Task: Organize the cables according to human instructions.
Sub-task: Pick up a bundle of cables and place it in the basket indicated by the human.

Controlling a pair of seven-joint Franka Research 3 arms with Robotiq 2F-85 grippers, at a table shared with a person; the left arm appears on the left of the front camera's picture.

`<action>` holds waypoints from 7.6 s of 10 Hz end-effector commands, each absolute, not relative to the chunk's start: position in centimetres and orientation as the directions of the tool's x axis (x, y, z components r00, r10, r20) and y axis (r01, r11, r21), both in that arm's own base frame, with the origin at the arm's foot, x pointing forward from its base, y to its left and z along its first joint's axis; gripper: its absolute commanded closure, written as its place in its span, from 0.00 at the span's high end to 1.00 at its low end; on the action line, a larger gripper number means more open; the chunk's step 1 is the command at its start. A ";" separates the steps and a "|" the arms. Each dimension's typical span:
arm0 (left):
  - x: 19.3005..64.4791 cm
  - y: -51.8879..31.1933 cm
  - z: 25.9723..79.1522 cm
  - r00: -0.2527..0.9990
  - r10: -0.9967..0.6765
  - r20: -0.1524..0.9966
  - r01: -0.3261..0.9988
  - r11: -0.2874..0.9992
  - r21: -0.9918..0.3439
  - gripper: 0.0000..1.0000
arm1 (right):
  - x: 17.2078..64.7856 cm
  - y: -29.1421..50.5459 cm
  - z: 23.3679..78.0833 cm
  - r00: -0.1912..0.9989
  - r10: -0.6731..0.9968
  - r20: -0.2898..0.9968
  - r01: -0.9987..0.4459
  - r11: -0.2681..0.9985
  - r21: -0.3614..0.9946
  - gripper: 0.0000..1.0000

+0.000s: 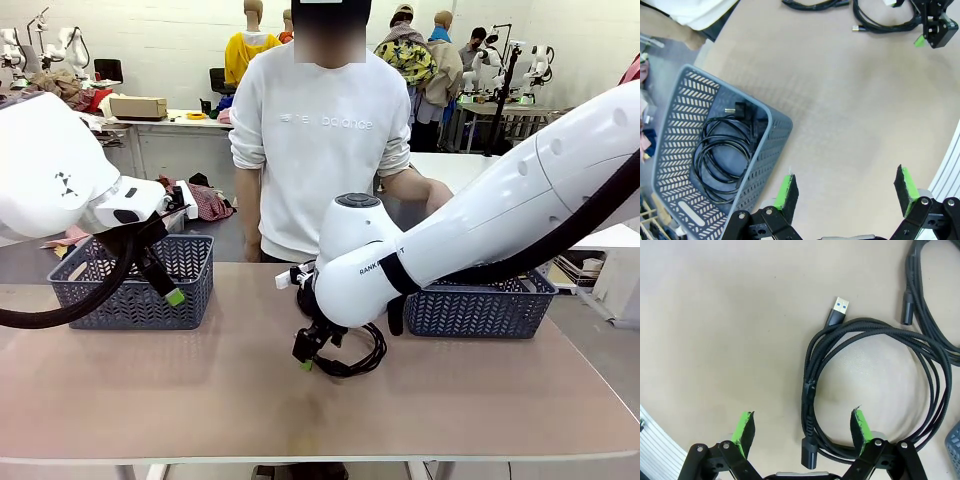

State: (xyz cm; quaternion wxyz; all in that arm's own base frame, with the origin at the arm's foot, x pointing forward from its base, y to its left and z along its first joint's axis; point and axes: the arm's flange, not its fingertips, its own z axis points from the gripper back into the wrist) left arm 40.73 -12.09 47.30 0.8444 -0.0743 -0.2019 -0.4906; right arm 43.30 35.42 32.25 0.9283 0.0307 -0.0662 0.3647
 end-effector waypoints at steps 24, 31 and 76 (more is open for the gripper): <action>40.7 -11.9 47.3 0.441 -0.797 0.413 0.855 0.513 0.075 1.00 | 41.1 36.7 32.9 0.731 0.668 0.138 -0.680 0.730 0.065 0.00; 40.7 -11.9 47.3 0.441 -0.797 0.413 0.855 0.513 0.075 1.00 | 36.2 28.8 46.1 0.322 0.944 0.069 -0.943 0.326 -0.060 0.00; 40.7 -11.9 47.3 0.441 -0.797 0.413 0.855 0.513 0.075 1.00 | 58.3 6.2 45.9 0.130 0.991 0.017 -0.988 0.131 -0.085 1.00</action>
